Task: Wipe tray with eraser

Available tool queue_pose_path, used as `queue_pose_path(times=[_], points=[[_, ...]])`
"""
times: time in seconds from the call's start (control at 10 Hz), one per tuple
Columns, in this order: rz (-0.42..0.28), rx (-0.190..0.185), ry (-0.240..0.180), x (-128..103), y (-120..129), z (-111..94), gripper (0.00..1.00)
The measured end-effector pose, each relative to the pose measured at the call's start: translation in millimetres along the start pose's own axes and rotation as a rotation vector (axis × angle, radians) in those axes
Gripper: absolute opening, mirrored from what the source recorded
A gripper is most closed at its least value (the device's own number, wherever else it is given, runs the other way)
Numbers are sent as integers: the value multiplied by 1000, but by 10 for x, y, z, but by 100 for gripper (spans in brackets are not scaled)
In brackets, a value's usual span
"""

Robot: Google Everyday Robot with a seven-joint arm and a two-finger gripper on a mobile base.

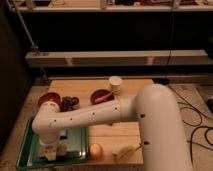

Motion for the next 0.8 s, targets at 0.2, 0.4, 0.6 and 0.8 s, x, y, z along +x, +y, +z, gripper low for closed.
queue_pose_path(times=[0.2,0.4,0.6,0.8], points=[[30,6,2,-134,-50,78,0],[78,6,6,-321,39,47,0],[153,-8,12,-659,176,-68,0],[207,-28,12,-895,344,-254,0]])
